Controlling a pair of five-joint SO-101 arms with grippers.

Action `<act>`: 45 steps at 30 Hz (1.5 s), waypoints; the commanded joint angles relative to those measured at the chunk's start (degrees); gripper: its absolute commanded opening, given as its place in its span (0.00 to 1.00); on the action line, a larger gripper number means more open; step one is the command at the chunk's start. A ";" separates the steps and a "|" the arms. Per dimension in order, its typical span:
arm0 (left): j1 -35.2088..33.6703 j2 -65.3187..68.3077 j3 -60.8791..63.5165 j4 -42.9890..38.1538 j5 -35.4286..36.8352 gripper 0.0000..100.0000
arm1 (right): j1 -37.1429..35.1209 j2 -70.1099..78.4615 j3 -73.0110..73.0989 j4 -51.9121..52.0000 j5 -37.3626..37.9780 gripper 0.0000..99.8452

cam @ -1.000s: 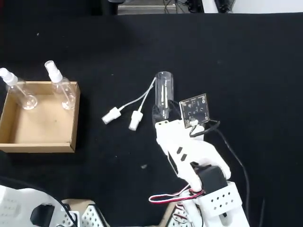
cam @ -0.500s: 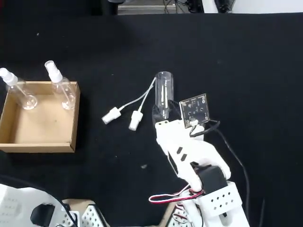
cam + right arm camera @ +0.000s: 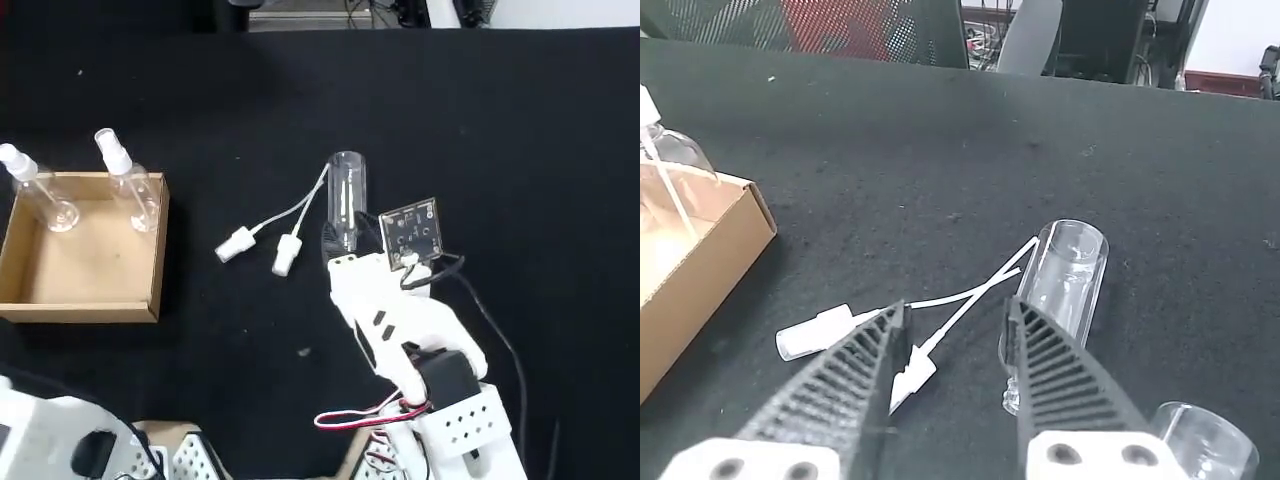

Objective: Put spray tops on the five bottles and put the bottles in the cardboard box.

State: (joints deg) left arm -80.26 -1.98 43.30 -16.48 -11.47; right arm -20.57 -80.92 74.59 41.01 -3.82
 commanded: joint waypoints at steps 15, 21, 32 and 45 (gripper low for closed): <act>30.29 -58.81 13.49 31.30 7.30 0.03 | -0.26 -0.75 -0.40 -1.58 0.35 0.13; 38.55 -69.01 22.46 31.38 2.90 0.03 | -0.26 -0.75 -0.31 -1.58 0.35 0.13; 39.25 -74.20 37.32 25.14 2.64 0.03 | -0.26 -0.75 -0.31 -1.58 0.35 0.13; 39.25 -73.32 48.40 10.90 -0.53 0.03 | -0.26 -0.75 -0.31 -1.58 0.35 0.13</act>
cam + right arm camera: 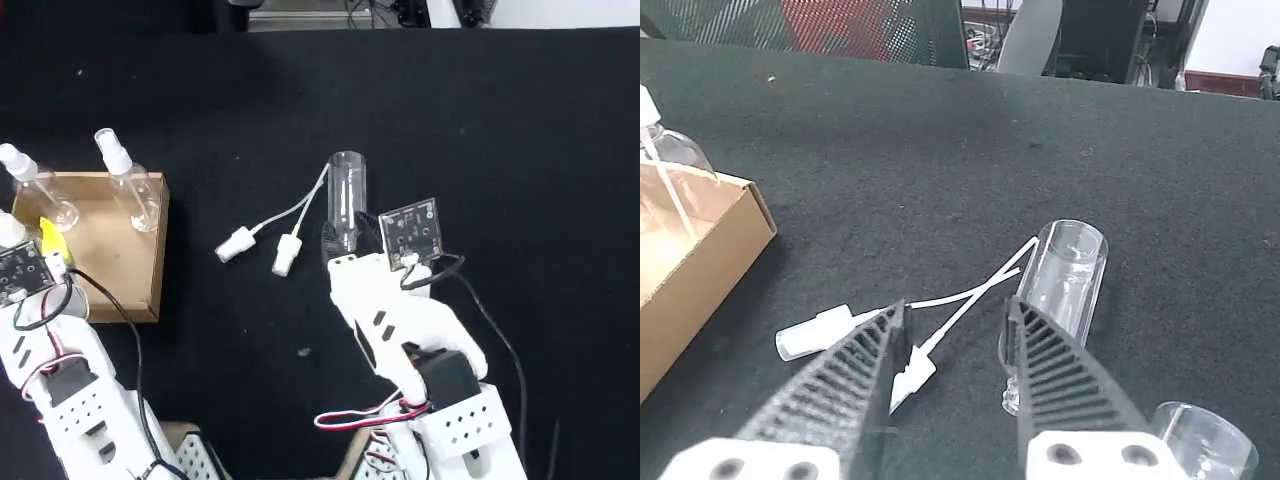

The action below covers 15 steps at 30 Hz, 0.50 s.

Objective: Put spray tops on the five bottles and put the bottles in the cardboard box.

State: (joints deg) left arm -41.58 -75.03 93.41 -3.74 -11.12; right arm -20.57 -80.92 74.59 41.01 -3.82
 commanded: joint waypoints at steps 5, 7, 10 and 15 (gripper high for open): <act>0.48 3.08 -3.56 -1.93 -0.97 0.03 | -0.26 -0.75 -0.31 -1.58 0.35 0.13; 0.22 5.01 -5.14 -1.93 -0.88 0.03 | -0.26 -0.75 -0.31 -1.58 0.35 0.13; 0.22 8.26 -7.60 -2.29 -0.88 0.03 | -0.26 -0.75 -0.31 -1.58 0.35 0.13; 0.13 16.00 -8.31 -11.25 -1.05 0.03 | -0.26 -0.75 -0.31 -1.58 0.35 0.13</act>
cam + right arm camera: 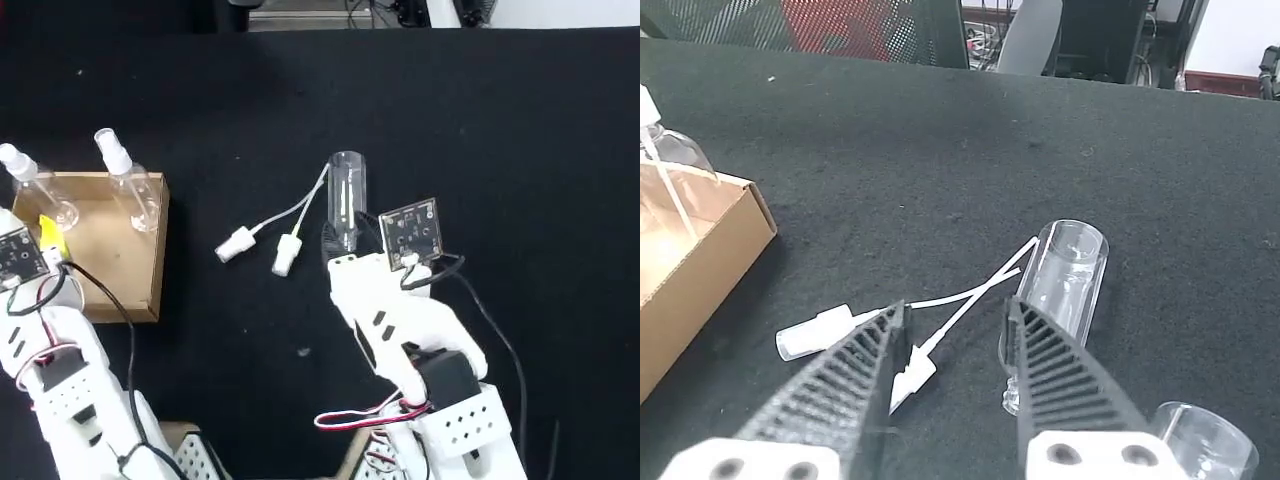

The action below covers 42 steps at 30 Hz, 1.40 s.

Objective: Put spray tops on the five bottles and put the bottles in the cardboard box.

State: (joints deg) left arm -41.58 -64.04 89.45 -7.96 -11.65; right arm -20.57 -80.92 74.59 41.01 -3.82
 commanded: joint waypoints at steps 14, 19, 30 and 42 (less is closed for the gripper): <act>-1.36 18.64 -5.76 -19.78 -0.09 0.03 | -0.26 -0.75 -0.31 -1.58 0.35 0.13; -1.36 23.30 -9.10 -19.96 0.97 0.03 | -0.26 -0.75 -0.22 -1.58 0.35 0.13; -1.45 26.90 -11.82 -20.04 3.16 0.03 | -0.26 -0.75 -0.22 -1.58 0.35 0.13; -1.45 32.00 -12.97 -26.11 3.16 0.03 | -0.26 -0.75 -0.22 -1.58 0.35 0.13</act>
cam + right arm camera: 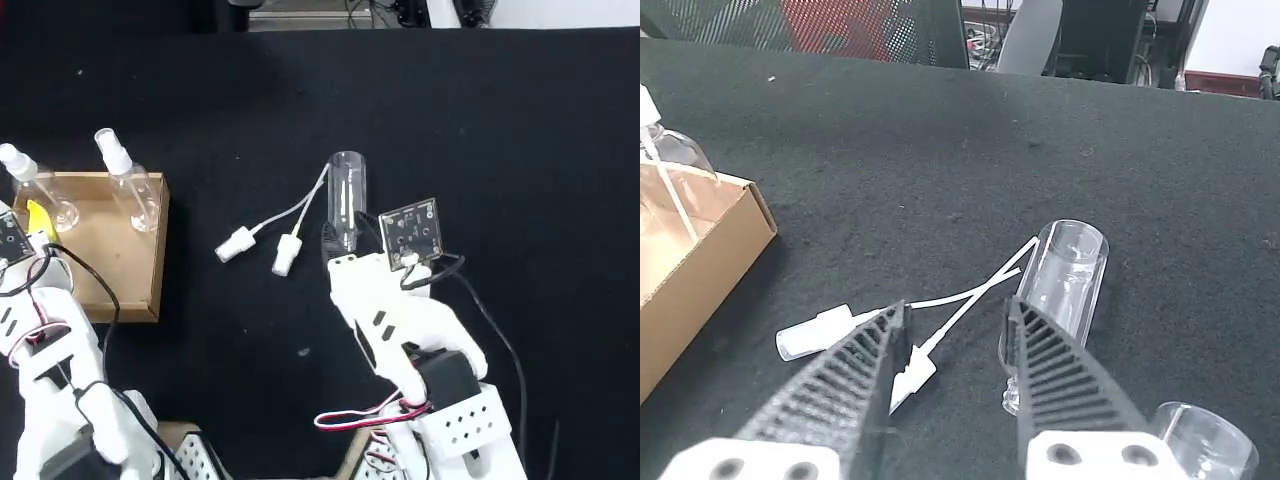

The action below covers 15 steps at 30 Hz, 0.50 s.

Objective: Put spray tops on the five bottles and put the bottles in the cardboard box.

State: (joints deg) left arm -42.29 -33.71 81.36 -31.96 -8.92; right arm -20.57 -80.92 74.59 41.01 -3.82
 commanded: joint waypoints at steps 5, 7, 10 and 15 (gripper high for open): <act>-0.75 4.13 -6.29 -2.11 0.44 0.03 | -0.26 -0.75 -0.22 -1.58 0.35 0.13; -0.66 4.84 -6.37 -2.11 0.44 0.03 | -0.26 -0.75 -0.22 -1.58 0.35 0.13; -0.66 5.45 -6.81 -2.11 0.44 0.03 | -0.26 -0.75 -0.22 -1.58 0.35 0.13; -0.66 7.74 -8.13 -2.11 0.44 0.03 | -0.26 -0.75 -0.22 -1.58 0.35 0.13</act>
State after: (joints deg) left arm -42.29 -26.95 78.37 -32.57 -8.92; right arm -20.57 -80.92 74.59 41.01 -3.82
